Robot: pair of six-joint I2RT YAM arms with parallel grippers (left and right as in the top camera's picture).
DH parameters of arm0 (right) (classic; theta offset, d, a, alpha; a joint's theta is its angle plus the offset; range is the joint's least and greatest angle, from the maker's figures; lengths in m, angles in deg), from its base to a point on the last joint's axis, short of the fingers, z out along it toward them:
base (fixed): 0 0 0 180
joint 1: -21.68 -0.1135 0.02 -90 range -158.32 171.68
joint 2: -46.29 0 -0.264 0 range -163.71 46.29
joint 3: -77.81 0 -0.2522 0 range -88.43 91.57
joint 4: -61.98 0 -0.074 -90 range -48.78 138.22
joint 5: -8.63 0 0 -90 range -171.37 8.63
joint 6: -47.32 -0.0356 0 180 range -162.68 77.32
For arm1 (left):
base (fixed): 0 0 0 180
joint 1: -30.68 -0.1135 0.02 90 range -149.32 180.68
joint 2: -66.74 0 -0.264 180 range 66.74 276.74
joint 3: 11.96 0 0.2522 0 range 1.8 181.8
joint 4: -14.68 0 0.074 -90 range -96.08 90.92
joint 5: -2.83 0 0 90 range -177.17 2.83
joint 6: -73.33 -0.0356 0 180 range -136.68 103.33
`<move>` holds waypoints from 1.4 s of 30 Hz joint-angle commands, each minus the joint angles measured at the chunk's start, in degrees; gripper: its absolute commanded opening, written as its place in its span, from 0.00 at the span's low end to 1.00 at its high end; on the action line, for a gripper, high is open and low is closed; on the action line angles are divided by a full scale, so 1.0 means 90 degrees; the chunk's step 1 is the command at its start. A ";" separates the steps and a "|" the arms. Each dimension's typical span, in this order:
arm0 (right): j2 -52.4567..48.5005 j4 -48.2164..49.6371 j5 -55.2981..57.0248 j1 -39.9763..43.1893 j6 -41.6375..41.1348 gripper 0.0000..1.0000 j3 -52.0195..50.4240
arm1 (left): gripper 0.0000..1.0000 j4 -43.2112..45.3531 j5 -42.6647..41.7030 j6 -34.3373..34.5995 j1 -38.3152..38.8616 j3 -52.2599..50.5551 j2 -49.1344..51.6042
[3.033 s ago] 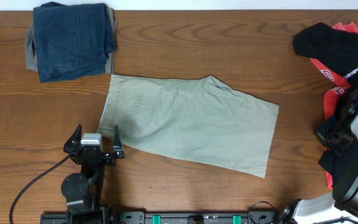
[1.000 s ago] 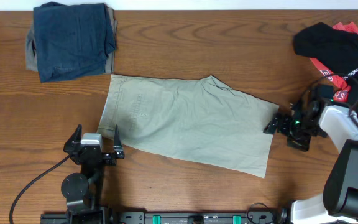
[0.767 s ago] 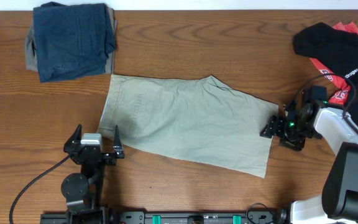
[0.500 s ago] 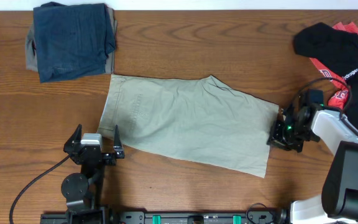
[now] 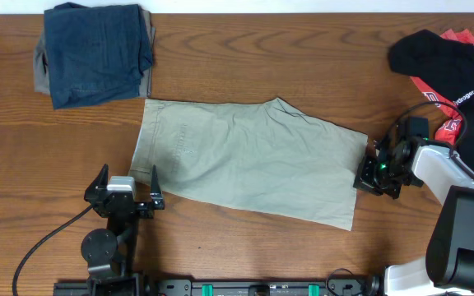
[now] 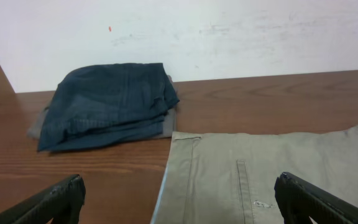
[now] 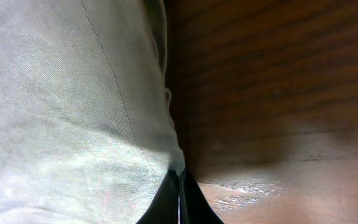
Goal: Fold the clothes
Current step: 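Grasp the right edge of the khaki pants with the right gripper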
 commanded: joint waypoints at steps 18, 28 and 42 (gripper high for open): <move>-0.0075 0.0381 0.0044 -0.0289 0.0044 0.68 -0.0202 | 0.98 -0.0202 -0.0058 0.0027 -0.0027 -0.0121 -0.0017; -0.0087 0.0624 0.0726 -0.0687 -0.0313 0.62 -0.0583 | 0.98 -0.0199 -0.0058 0.0029 -0.0027 -0.0121 -0.0017; -0.0090 0.0539 0.0928 -0.0699 -0.0729 0.01 -0.0600 | 0.98 -0.0202 -0.0058 0.0029 -0.0027 -0.0121 -0.0017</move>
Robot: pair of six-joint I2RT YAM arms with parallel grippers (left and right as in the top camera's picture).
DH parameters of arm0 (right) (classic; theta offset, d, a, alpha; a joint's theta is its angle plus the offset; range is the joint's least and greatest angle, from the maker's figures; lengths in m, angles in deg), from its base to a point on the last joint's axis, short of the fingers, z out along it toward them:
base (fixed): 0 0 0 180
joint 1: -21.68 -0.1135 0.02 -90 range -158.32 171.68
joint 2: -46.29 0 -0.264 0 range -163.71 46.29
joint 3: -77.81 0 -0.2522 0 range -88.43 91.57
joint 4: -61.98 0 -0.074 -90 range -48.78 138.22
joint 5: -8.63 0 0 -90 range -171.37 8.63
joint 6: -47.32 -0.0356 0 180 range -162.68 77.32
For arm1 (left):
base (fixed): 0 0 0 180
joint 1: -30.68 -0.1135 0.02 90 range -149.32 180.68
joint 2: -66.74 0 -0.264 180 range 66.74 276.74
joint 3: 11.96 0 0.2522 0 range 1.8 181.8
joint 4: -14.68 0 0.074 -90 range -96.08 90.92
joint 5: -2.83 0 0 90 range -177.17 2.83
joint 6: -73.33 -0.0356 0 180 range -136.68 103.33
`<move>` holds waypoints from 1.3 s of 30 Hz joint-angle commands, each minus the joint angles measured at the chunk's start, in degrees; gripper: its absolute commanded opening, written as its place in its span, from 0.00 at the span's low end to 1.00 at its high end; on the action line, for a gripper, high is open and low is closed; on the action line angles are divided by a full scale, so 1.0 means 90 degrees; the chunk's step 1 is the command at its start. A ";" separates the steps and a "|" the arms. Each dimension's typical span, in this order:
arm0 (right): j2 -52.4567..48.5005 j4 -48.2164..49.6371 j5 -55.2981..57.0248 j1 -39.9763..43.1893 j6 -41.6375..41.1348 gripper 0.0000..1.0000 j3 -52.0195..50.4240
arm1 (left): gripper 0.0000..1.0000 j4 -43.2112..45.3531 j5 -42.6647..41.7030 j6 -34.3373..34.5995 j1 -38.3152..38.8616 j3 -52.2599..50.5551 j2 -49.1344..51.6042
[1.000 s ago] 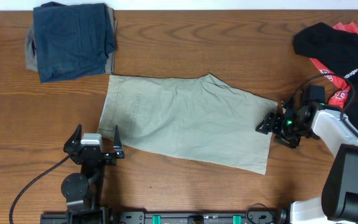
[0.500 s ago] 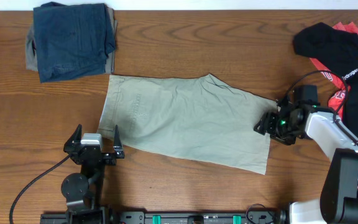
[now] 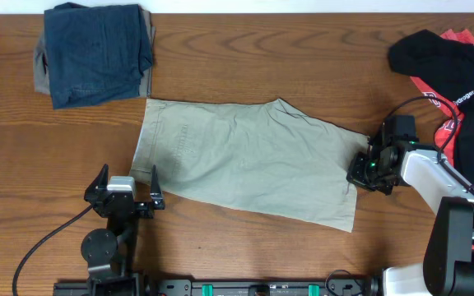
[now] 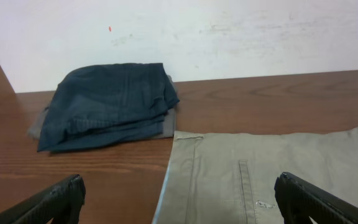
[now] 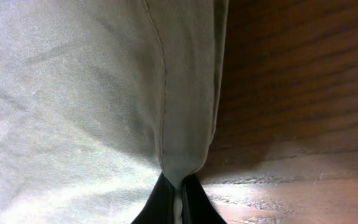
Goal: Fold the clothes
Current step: 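Grasp the right edge of the khaki pants with the right gripper, then pull the khaki pants rightward to straighten, then release and retract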
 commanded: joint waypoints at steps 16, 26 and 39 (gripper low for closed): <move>-0.0355 -0.2040 0.2543 0.0687 -0.0223 0.01 0.1690 | 0.98 -0.0202 -0.0058 0.0027 -0.0027 -0.0121 -0.0017; -0.0355 -0.2072 0.2429 0.0843 -0.0197 0.01 0.2883 | 0.98 -0.0202 -0.0058 0.0029 -0.0027 -0.0121 -0.0017; -0.0355 -0.2244 0.2161 0.0838 -0.0172 0.81 0.2975 | 0.98 -0.0202 -0.0058 0.0027 -0.0027 -0.0121 -0.0017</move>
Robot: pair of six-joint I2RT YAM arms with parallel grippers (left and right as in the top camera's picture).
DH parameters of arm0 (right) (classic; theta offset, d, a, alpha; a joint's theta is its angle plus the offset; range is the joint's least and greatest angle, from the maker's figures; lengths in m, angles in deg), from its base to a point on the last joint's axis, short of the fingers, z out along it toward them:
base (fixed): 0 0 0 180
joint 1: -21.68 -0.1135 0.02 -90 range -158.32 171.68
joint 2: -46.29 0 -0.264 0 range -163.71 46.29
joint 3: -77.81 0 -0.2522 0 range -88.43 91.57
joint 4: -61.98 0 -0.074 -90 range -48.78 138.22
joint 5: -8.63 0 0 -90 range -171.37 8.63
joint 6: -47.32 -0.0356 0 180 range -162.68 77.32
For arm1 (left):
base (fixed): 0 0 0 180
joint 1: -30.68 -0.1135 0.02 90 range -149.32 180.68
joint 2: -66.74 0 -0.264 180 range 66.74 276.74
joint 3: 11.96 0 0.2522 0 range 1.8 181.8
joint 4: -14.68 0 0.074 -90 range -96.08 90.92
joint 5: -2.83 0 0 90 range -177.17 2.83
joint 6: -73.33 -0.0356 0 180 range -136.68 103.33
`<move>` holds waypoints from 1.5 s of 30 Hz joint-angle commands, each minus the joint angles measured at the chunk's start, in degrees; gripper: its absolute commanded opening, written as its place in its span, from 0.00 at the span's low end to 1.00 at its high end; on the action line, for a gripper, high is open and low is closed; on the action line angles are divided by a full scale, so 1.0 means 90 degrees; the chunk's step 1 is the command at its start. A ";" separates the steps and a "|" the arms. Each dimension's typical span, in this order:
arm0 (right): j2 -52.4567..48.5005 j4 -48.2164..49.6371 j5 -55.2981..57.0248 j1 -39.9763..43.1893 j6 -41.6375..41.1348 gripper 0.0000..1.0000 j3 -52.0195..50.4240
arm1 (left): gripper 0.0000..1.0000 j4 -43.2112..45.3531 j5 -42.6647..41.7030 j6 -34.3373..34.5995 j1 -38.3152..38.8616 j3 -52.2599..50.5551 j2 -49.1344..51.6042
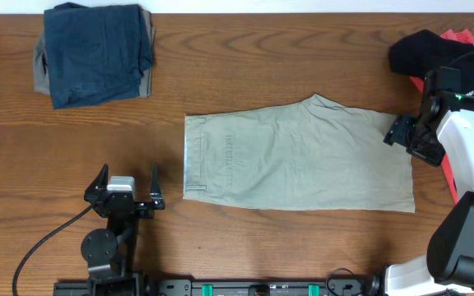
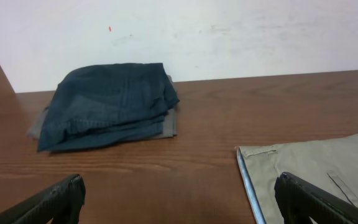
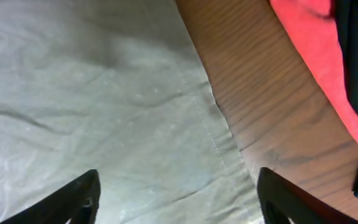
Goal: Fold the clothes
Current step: 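Pull the khaki pants rightward to straighten, then release and retract, then reach the left gripper to the left edge of the khaki pants and grasp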
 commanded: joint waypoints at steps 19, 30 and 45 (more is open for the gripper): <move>0.0015 0.0743 0.0595 0.0748 0.0321 0.99 0.1377 | 0.98 -0.0199 -0.0058 0.0027 -0.0027 -0.0121 -0.0017; 0.0015 0.0665 0.0597 0.0959 0.0321 0.99 0.1360 | 0.98 -0.0202 -0.0058 0.0027 -0.0027 -0.0121 -0.0017; 0.0015 0.0668 0.0597 0.0959 0.0321 0.99 0.1360 | 0.98 0.0155 -0.3191 0.2555 -0.0027 -0.0119 0.0015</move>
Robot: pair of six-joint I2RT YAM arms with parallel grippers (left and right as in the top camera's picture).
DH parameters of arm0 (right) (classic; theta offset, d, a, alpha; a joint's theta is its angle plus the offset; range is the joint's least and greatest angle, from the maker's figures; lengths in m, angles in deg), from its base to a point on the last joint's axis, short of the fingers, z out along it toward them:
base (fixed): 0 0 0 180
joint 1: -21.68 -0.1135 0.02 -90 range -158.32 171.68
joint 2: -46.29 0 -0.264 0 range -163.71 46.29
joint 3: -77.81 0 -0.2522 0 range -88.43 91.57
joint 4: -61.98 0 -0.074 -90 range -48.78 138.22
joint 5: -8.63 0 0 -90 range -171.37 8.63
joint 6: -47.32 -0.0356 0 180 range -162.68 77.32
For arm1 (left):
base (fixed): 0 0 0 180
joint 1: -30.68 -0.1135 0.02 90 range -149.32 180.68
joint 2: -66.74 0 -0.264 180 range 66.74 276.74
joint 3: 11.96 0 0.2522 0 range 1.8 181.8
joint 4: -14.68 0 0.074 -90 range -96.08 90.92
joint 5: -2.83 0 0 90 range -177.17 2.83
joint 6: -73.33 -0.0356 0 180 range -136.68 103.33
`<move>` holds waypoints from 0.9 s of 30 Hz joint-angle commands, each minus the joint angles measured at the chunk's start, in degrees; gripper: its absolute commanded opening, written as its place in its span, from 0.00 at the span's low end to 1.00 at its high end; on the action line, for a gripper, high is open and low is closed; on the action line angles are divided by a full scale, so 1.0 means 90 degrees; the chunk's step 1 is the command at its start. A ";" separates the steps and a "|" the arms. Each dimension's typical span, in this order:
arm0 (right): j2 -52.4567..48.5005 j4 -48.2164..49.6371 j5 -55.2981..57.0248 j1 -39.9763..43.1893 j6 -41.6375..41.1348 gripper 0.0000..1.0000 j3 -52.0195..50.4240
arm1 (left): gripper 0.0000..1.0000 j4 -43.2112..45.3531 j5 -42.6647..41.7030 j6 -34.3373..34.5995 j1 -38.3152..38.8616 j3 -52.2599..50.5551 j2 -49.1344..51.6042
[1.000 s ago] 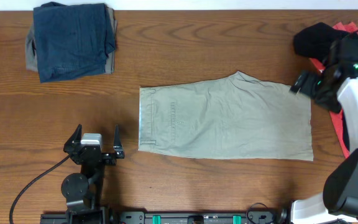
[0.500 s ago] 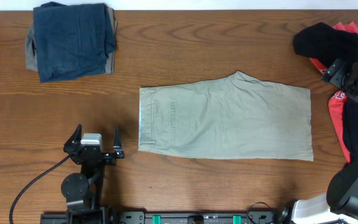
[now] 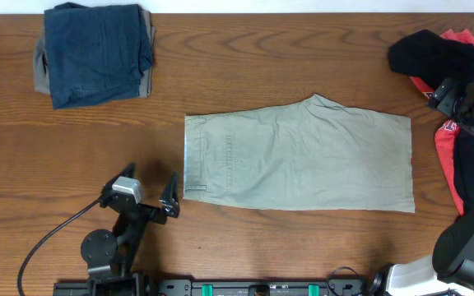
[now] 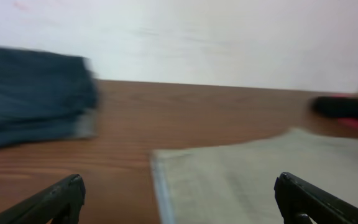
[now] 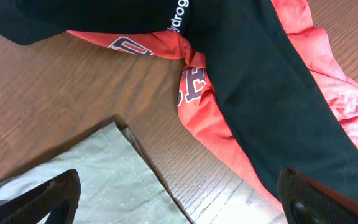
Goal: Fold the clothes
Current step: 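Reach the left gripper to the left edge of the khaki pants and grasp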
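Observation:
A pair of khaki shorts [image 3: 299,156] lies flat and straight mid-table, waistband to the left. My left gripper [image 3: 150,178] stands open at the front left, angled toward the waistband corner; its blurred wrist view shows the shorts [image 4: 247,180] ahead. My right gripper [image 3: 457,100] is open at the far right, beyond the shorts' upper right corner. Its wrist view shows that corner [image 5: 98,168] and bare wood between its fingers [image 5: 53,198].
A folded dark blue garment [image 3: 97,53] sits on a grey one at the back left. A heap of black [image 3: 430,51] and red clothing [image 5: 210,106] lies at the back right, under the right arm. Cables run along the front edge.
My right gripper has moved from the shorts' right edge back and to the right, beside the black and red heap. The left gripper has swung right toward the shorts. The shorts lie unchanged.
My right gripper was shut on the right hem of the shorts, which lay slanted left of centre, and it still held the hem a moment later. Then the shorts lay straight farther right with the gripper open over their edge. Now it is clear of them.

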 commanded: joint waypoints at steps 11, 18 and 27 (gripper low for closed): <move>0.0015 -0.0012 0.0092 0.0007 0.0087 0.99 0.0029 | 0.98 0.1049 -0.1877 0.1404 -0.0027 0.0930 0.0393; 0.0015 -0.0012 0.0092 0.0007 0.0087 0.99 0.0029 | 0.98 -0.1020 -0.1829 0.0583 -0.0027 0.3053 0.2688; 0.0015 -0.0010 0.0092 0.0007 0.0087 0.99 0.0029 | 0.98 -0.5034 0.0481 -0.0483 0.0379 0.6120 0.5877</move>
